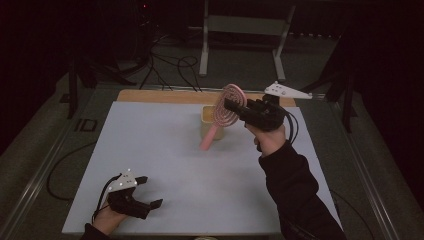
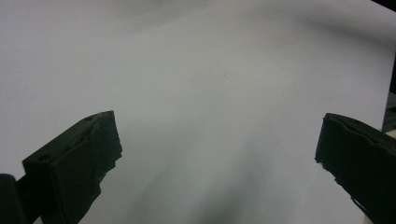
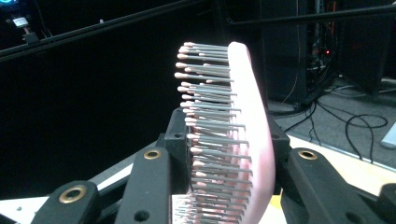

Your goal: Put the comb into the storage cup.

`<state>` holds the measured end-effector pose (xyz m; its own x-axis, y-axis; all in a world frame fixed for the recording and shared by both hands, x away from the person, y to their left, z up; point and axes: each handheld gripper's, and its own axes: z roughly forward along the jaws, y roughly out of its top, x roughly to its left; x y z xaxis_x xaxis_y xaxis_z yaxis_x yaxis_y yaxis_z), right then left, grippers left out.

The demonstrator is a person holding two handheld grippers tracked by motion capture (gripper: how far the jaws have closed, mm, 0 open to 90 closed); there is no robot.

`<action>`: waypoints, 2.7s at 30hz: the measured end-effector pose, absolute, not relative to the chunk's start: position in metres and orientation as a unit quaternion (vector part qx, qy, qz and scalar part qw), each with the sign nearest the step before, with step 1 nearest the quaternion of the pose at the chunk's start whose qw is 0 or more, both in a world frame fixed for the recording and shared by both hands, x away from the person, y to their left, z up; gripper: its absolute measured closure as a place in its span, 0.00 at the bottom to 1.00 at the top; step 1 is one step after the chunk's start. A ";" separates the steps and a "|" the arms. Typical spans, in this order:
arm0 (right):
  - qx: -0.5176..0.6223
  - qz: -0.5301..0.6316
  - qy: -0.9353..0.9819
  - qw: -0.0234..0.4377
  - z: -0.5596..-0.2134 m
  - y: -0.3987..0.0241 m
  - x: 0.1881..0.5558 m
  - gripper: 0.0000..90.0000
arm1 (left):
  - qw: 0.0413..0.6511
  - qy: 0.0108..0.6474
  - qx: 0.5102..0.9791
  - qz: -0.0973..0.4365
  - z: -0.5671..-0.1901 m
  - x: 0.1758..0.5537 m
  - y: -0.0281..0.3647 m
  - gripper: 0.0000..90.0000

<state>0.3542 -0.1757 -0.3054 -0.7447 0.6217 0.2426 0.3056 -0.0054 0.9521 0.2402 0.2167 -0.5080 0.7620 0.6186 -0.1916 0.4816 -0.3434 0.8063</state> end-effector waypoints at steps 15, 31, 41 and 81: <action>0.342 0.624 0.686 0.152 -0.289 -0.179 0.374 0.72 | 0.470 0.336 0.813 0.076 -0.505 0.240 0.217 0.01; 0.357 0.627 0.669 0.179 -0.277 -0.182 0.395 0.72 | 0.470 0.333 0.814 0.077 -0.505 0.239 0.217 0.01; 0.367 0.617 0.665 0.206 -0.271 -0.178 0.413 0.72 | 0.471 0.332 0.814 0.078 -0.505 0.239 0.217 0.01; 0.403 0.586 0.664 0.232 -0.328 -0.163 0.456 0.72 | 0.476 0.324 0.814 0.076 -0.503 0.236 0.217 0.01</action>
